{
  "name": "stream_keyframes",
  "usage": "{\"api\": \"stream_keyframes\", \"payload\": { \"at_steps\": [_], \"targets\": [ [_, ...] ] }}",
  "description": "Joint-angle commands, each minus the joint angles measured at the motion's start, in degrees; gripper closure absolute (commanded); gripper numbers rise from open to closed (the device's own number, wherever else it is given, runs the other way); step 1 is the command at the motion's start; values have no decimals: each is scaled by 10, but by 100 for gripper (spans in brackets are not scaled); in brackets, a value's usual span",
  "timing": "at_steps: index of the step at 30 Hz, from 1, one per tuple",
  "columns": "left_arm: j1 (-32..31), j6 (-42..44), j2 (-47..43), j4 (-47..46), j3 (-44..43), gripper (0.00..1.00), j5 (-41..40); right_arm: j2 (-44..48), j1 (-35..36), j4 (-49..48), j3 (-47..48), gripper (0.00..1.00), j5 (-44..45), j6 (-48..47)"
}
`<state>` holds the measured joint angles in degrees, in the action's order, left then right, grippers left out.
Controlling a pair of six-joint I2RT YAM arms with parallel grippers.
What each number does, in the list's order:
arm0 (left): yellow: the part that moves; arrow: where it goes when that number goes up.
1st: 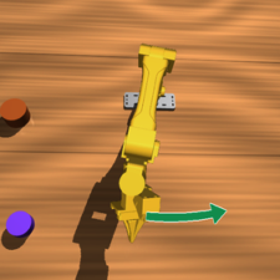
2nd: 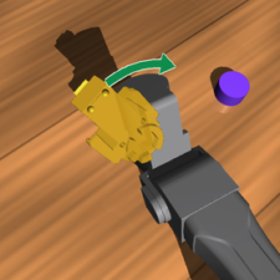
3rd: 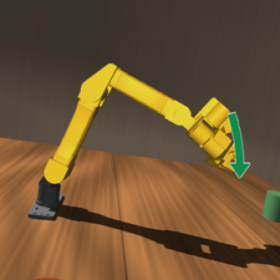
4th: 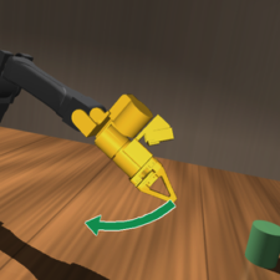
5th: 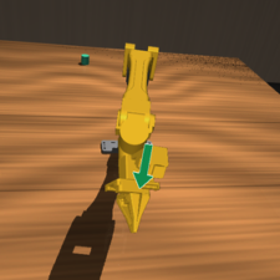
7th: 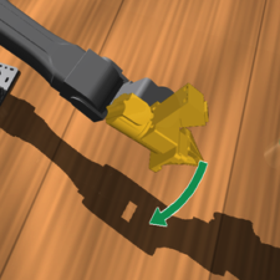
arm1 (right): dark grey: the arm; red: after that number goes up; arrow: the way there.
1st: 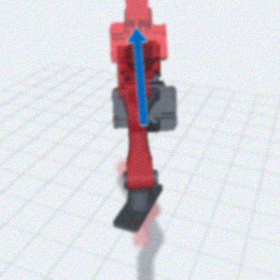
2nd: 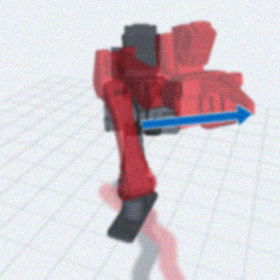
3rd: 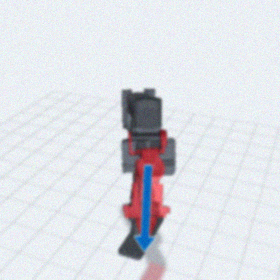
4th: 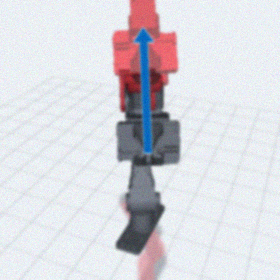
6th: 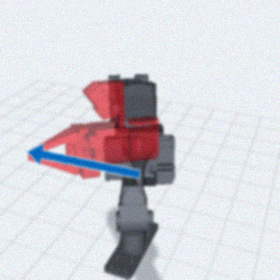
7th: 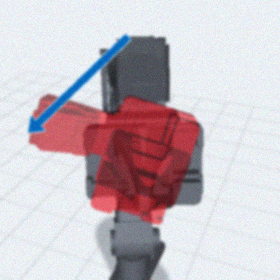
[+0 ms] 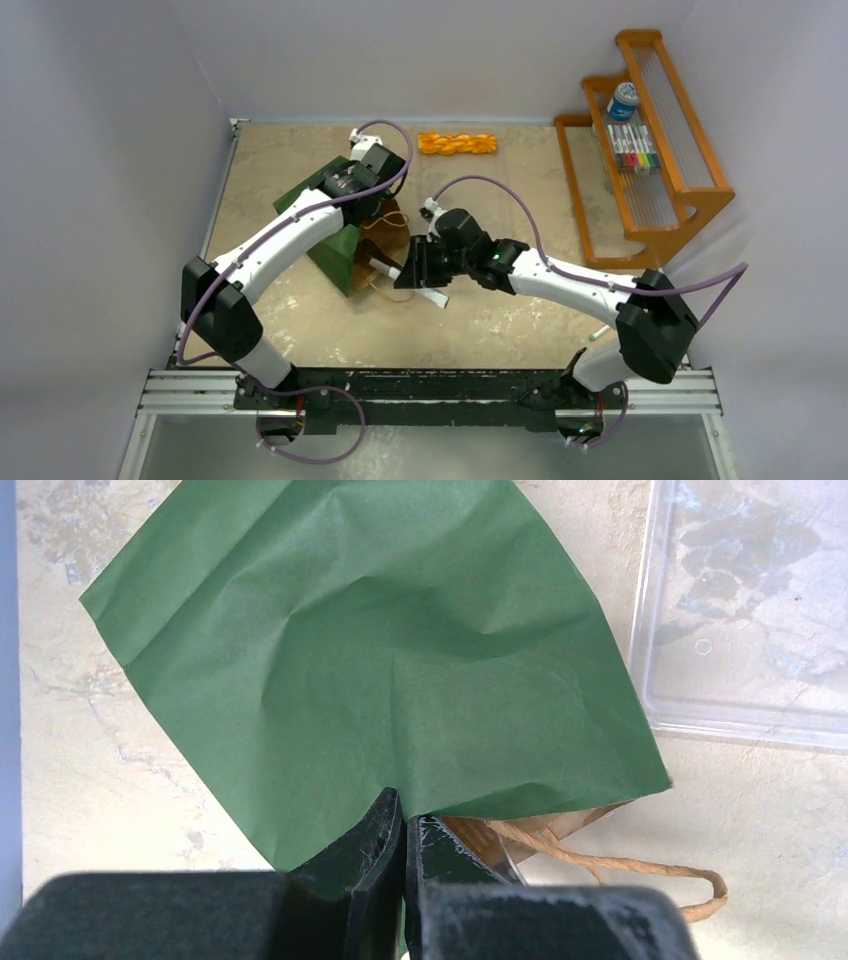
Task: Take the fake bread out of the paper bag
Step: Take out the fake bread from the paper bag.
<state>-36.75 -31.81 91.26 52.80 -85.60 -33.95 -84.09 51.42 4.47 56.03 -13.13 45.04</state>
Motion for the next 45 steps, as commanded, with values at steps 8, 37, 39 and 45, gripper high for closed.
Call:
{"api": "stream_keyframes", "payload": {
  "at_steps": [8,37,39,45],
  "targets": [
    [2,-81,-49,-53,8,100,5,-49,-59,-92,-10,57,-100,72],
    [-51,-186,-80,-133,87,100,-29,-126,-120,-188,9,56,-211,252],
    [-54,-188,-78,-135,87,100,-33,-129,-119,-191,4,56,-217,261],
    [-56,-186,-75,-144,83,100,-41,-116,-121,-227,-45,56,-222,290]
  ]
}}
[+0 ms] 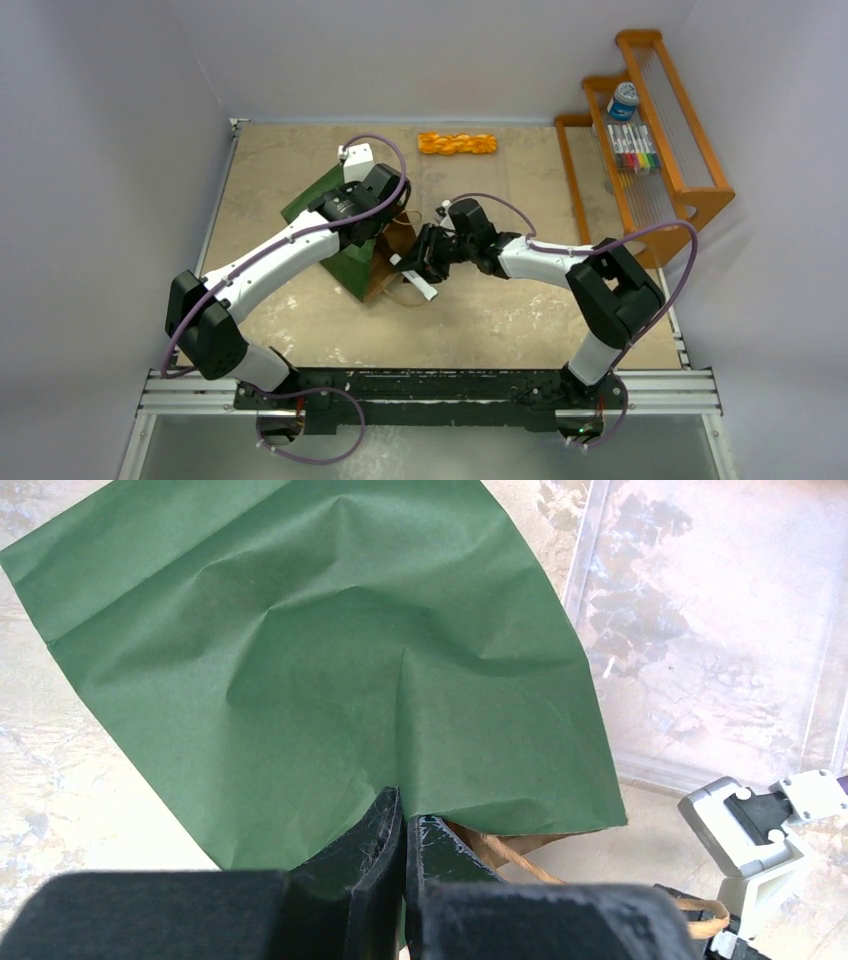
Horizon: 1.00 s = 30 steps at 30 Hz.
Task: Take the fake bread out of the paper bag
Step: Take out the fake bread from the paper bag.
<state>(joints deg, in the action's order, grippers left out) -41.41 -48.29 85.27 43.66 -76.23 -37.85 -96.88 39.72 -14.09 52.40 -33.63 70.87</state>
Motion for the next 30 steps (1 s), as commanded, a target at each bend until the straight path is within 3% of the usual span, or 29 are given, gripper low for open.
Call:
{"api": "stream_keyframes", "payload": {
  "at_steps": [1,13,30],
  "targets": [
    [-9,-22,-14,-55,-13,100,0,7,-4,-42,-4,56,-18,30],
    [-21,-22,-10,-42,-24,100,3,-32,-9,-82,26,56,-22,45],
    [-21,-13,6,-17,-55,100,-20,32,-10,-132,-40,55,-36,22]
  ]
}}
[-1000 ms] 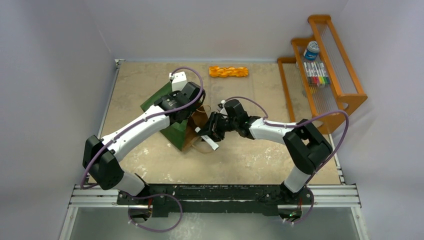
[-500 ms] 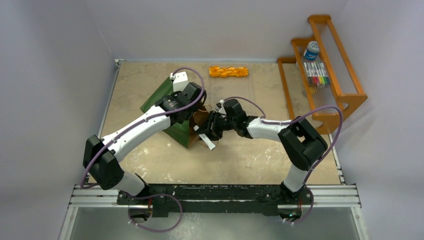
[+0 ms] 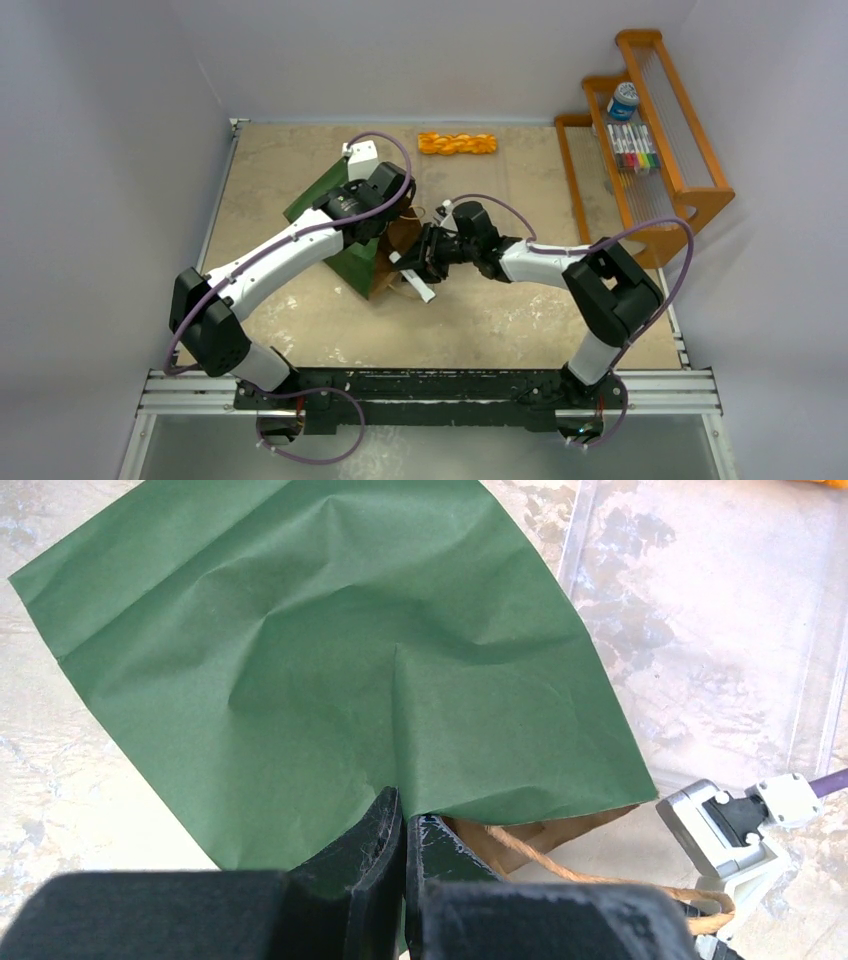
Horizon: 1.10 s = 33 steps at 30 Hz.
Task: Take the fake bread out of the paper bag
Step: Take out the fake bread from the paper bag.
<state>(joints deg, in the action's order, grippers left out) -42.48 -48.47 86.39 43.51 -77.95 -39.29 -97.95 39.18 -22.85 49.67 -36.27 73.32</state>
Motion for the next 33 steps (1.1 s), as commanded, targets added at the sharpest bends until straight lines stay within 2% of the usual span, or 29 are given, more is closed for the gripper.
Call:
{"api": "stream_keyframes", "payload": {
  "at_steps": [1,20,33],
  "targets": [
    [-10,-11,-5,-14,-39,100,-6,48,-4,-44,-18,55,-10,-4],
    [-12,-28,-7,-5,-33,100,-6,80,-5,-45,-36,53,0,5],
    [-39,-36,-6,-20,-26,100,4,12,-5,-36,24,51,15,9]
  ]
}}
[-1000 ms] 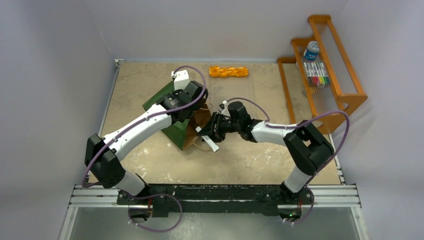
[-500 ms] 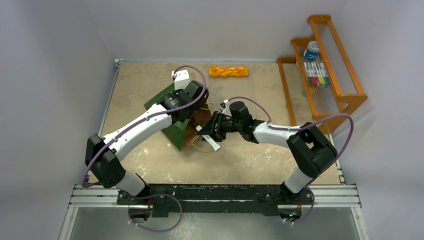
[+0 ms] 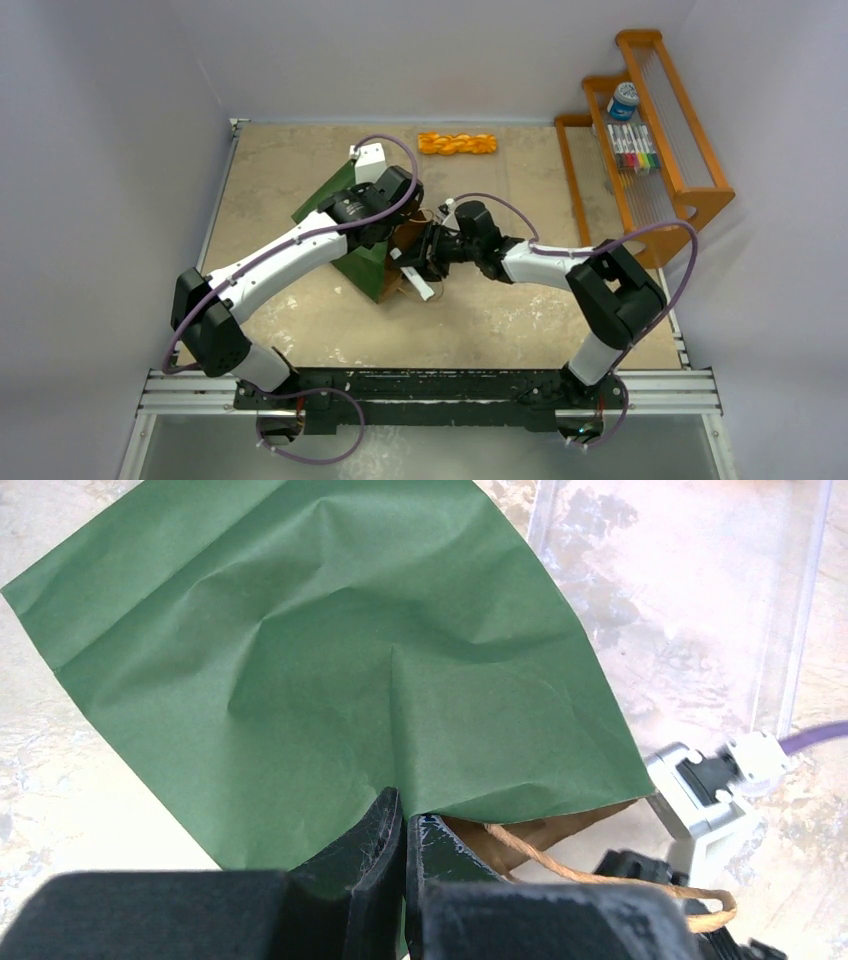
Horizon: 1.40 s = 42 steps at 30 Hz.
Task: Take the fake bread out of the paper bag
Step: Take out the fake bread from the paper bag.
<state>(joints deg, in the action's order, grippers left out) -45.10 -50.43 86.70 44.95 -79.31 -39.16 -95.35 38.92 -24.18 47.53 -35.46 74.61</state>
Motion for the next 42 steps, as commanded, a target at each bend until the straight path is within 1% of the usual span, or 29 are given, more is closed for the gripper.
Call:
{"api": "stream_keyframes", "payload": {
  "at_steps": [1,7,9,11,14,15,20,25,31,42],
  "targets": [
    [-14,-16,-9,-34,-12,100,2,-19,-2,-18,52,51,8,-6],
    [-19,-17,-10,-34,-8,100,1,-45,-2,-14,66,52,18,-8],
    [-19,-16,-10,-35,-6,100,-1,-51,-2,-9,71,54,20,-12],
    [-19,-16,-9,-35,-4,100,-5,-47,-2,0,73,64,30,-20],
    [-19,-16,-6,-30,-2,100,-18,-39,-2,21,75,84,39,-36],
    [-19,-18,-5,-27,-2,100,-24,-35,-2,30,75,88,43,-42],
    [-18,-27,-1,-24,-6,100,-62,-8,-2,74,75,100,61,-83],
    [1,-35,9,-13,-24,100,-76,13,-2,90,74,100,65,-99],
    [14,-42,12,-14,-26,100,-82,49,-2,109,65,100,75,-119],
    [21,-62,26,-8,-42,100,-101,109,-1,127,44,100,103,-136]
  ]
}}
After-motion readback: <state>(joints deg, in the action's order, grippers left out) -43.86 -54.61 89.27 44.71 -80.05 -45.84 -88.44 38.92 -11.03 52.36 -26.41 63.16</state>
